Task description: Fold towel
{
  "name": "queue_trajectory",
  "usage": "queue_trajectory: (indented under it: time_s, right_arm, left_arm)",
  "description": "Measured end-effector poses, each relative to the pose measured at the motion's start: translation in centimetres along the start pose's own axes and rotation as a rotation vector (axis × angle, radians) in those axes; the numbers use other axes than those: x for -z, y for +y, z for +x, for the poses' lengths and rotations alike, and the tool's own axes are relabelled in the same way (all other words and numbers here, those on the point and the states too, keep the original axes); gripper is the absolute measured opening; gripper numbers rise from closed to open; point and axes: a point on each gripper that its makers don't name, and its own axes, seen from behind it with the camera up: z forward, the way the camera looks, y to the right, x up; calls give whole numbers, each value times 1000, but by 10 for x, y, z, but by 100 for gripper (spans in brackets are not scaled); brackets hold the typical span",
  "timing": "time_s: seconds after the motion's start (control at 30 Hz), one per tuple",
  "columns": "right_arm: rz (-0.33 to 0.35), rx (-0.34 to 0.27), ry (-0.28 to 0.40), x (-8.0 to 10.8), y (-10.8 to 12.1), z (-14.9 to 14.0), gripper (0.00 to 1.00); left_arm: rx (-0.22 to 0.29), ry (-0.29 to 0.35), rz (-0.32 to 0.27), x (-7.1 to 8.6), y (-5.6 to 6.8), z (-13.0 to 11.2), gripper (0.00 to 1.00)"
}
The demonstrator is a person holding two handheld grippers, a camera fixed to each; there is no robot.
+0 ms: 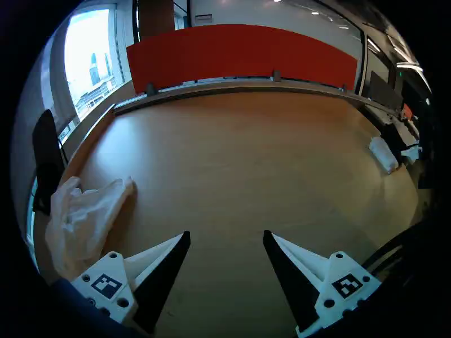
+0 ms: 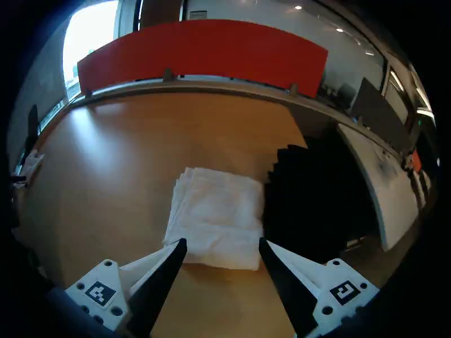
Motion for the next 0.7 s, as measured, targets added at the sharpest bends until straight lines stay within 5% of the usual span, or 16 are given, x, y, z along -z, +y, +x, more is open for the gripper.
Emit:
queue_trajectory:
  time_s: [0.7]
  right_arm:
    - [-189, -182, 296, 31, 6, 53, 99]
  left_arm:
    - [42, 41, 12, -9, -8, 23, 96]
